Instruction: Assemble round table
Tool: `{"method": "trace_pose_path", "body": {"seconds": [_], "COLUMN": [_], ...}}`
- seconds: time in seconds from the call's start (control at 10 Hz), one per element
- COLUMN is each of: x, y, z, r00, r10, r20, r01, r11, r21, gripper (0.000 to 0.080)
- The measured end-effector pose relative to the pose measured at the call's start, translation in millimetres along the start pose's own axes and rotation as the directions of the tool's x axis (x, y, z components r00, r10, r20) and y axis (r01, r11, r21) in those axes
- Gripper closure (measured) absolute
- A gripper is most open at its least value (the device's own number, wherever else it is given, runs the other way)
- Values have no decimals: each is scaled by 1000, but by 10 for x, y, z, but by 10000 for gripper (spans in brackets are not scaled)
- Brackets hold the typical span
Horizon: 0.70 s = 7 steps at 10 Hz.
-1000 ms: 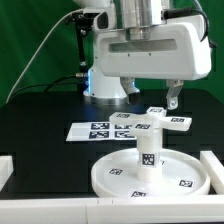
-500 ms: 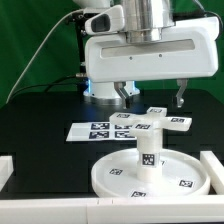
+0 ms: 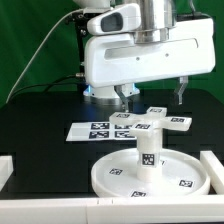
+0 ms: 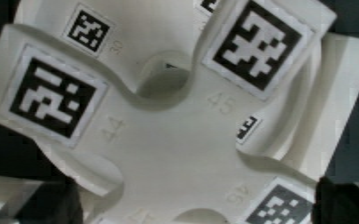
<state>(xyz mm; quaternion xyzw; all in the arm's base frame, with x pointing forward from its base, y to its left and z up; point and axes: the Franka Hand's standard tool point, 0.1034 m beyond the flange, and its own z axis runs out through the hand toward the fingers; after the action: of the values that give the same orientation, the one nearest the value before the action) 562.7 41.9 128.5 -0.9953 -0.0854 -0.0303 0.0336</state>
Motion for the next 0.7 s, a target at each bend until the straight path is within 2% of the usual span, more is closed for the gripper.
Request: {"method": "trace_pose_path", "body": {"seconds": [0.2, 0.5, 0.7], "x": [-95, -94, -53], "y": [24, 41, -18], "z": [79, 153, 149], "r00": [992, 992, 995], "r10": [124, 123, 103], "r20": [37, 27, 7], "r01": [-125, -123, -103], "r11": [992, 992, 995], "r21": [17, 1, -13], "gripper": [150, 150, 150]}}
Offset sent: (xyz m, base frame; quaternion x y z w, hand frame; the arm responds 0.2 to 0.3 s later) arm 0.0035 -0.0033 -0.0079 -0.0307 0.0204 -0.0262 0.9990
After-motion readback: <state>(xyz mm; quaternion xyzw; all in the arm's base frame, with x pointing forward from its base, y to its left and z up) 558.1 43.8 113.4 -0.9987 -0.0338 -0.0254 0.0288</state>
